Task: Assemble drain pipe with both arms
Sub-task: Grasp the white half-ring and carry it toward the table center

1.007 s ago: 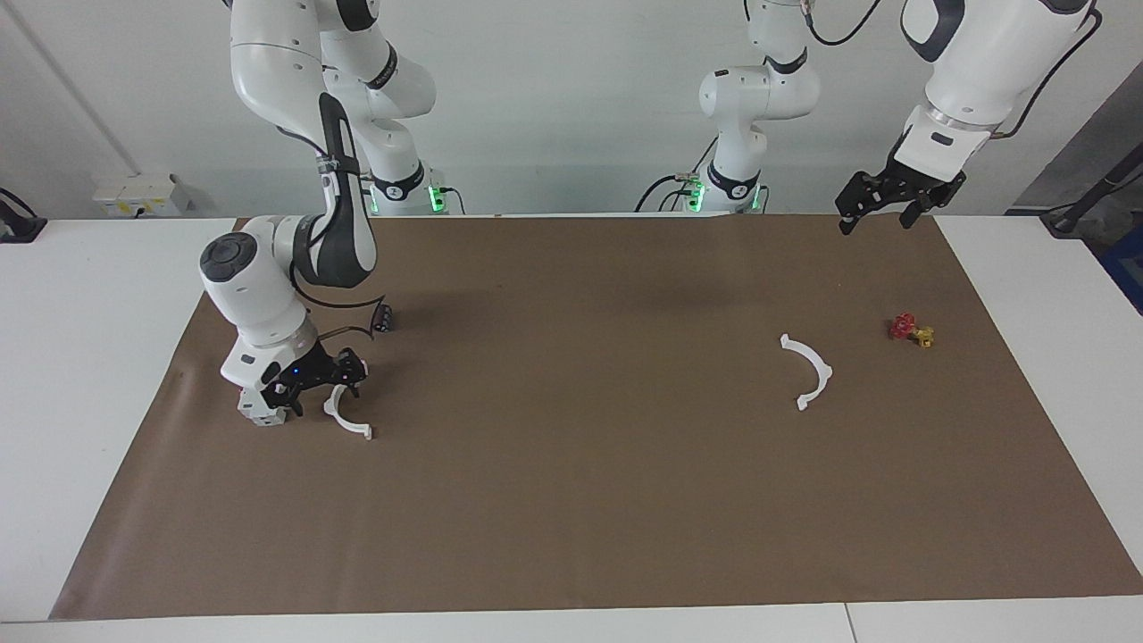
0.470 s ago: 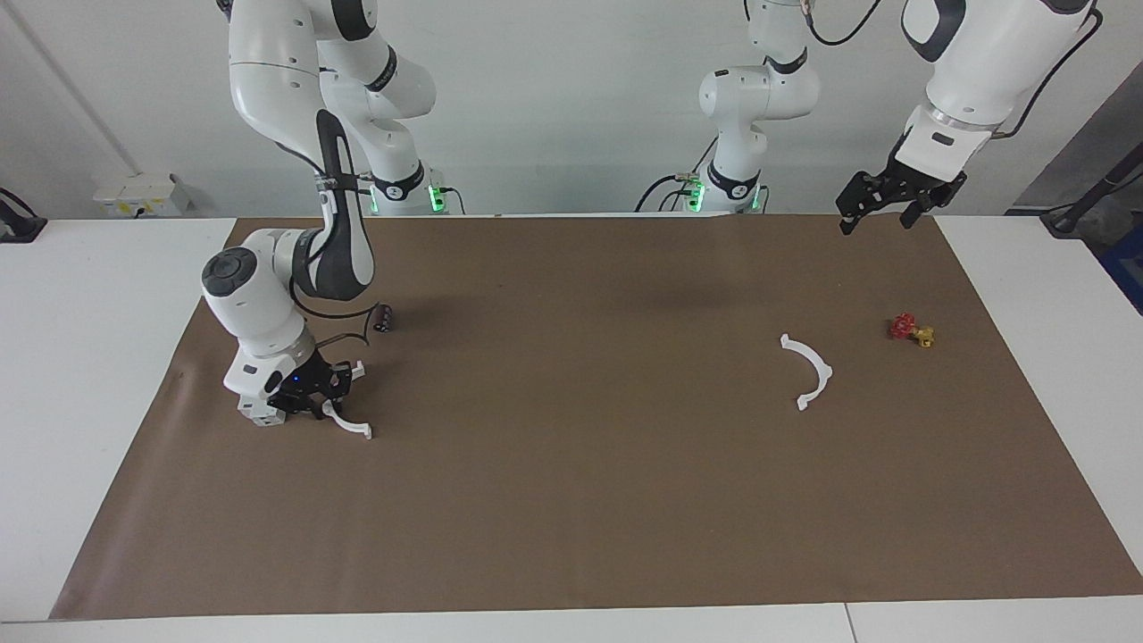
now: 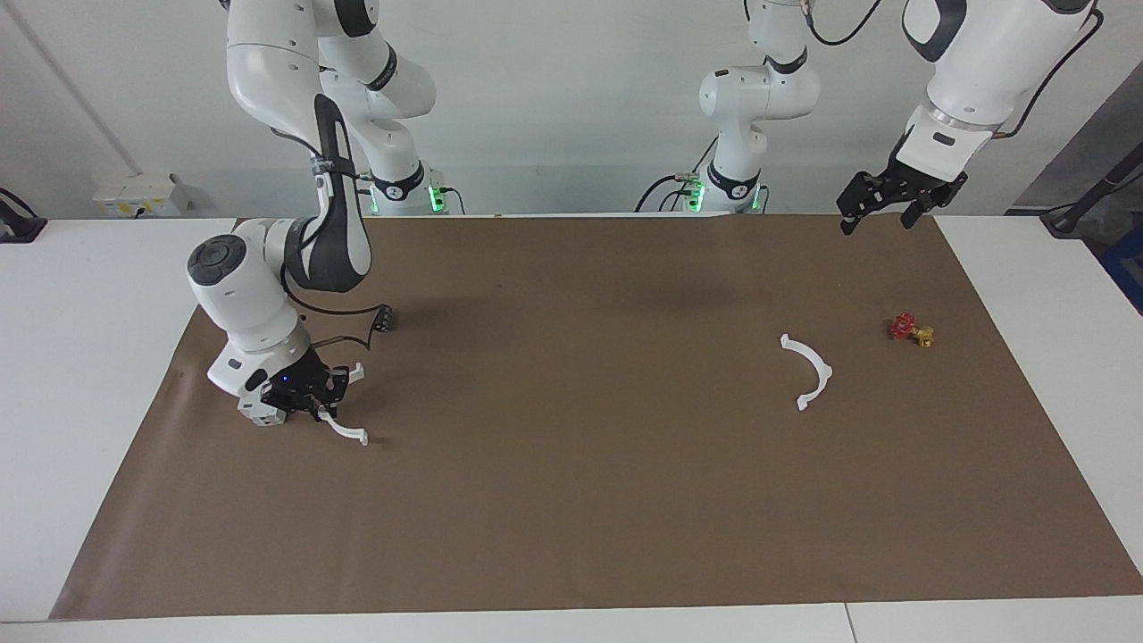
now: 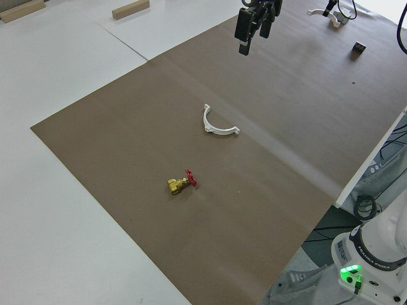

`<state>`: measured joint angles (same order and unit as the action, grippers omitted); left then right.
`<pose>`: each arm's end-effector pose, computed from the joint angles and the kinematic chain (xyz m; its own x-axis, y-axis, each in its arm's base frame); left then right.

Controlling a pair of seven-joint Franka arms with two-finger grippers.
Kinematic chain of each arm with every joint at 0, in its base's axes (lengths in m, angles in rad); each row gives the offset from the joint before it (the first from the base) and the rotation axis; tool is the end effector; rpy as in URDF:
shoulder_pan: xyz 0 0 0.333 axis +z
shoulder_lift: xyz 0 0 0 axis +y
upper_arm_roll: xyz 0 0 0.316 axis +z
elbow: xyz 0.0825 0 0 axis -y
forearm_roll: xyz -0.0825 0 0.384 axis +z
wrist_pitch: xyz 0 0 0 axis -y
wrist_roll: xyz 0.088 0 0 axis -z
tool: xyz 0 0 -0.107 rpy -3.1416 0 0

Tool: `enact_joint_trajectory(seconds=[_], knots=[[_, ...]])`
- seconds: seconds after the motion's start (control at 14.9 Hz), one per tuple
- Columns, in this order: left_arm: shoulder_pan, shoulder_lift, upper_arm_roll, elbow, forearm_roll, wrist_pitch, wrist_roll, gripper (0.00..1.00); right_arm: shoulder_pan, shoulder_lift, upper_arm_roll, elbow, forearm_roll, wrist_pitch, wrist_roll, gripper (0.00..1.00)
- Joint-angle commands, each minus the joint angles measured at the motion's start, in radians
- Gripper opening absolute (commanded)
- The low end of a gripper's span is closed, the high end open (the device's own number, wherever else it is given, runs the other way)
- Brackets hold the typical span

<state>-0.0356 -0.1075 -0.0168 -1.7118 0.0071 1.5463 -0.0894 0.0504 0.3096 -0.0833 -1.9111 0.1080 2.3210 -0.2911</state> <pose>0.5156 -0.0267 0.6137 0.9977 0.0374 -0.0570 0.0367 -0.9992 -0.0140 0.6286 -0.0159 0.3452 0.9753 0.1897 0.1130 0.1941 -0.9805 -0.0294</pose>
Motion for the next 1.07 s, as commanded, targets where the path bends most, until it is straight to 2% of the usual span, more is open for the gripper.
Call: enact_joint_trajectory(seconds=[0.0, 0.4, 0.67, 0.87, 1.01], knots=[[-0.003, -0.014, 0.008, 0.0, -0.004, -0.008, 0.013, 1.0, 0.081, -0.015, 0.0, 0.036, -0.011, -0.069, 0.157, 0.0], [-0.004, -0.014, 0.008, -0.003, -0.004, -0.006, 0.013, 1.0, 0.296, -0.007, 0.005, 0.04, -0.024, -0.057, 0.51, 0.0], [-0.003, -0.015, 0.008, -0.009, -0.004, -0.006, 0.016, 1.0, 0.416, 0.008, 0.005, 0.044, -0.021, -0.048, 0.602, 0.0], [-0.001, -0.015, 0.008, -0.009, -0.004, -0.006, 0.016, 1.0, 0.5, 0.077, 0.004, 0.079, -0.025, -0.035, 0.699, 0.0], [-0.001, -0.017, 0.008, -0.012, -0.004, -0.006, 0.017, 1.0, 0.509, 0.1, 0.005, 0.076, -0.031, 0.015, 0.701, 0.0]])
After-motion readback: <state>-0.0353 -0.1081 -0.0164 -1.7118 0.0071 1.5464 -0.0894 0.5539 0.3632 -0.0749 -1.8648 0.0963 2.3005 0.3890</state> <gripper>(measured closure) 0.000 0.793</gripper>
